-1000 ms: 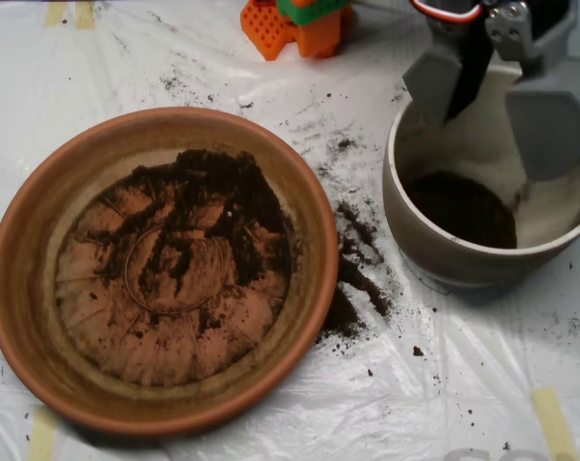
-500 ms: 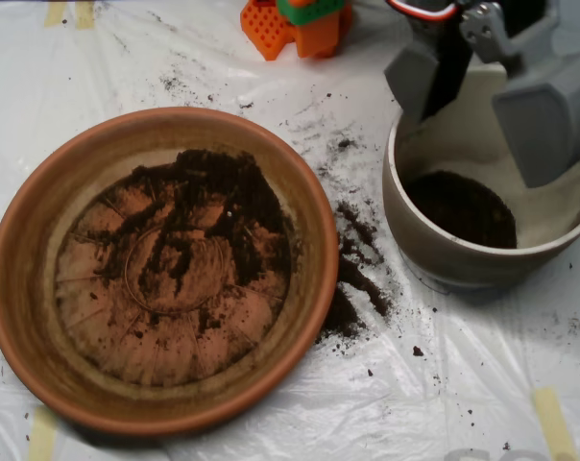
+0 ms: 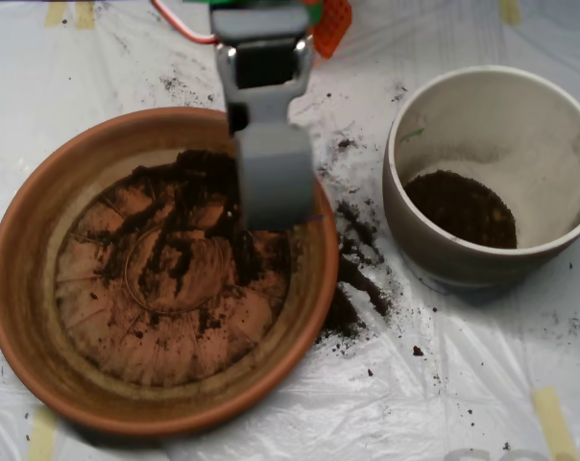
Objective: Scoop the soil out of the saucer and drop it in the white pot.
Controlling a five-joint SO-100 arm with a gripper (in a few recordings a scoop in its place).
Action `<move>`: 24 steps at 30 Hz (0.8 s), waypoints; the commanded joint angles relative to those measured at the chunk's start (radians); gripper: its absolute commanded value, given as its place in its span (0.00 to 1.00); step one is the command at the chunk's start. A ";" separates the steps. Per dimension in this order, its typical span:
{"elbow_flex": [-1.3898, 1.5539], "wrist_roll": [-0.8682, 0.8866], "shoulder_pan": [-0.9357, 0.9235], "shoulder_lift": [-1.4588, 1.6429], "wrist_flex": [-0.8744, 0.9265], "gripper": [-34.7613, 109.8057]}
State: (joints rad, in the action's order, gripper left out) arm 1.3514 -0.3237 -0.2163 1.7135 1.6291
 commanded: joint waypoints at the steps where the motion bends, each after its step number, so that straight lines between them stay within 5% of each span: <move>1: 0.169 -0.109 -0.120 0.103 -0.095 0.49; 9: 0.500 -0.408 -0.201 0.041 -0.288 0.50; 24: 0.644 -0.744 -0.164 -0.095 -0.503 0.51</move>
State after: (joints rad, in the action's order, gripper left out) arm 1.9620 -1.0216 -0.3728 1.5693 1.1628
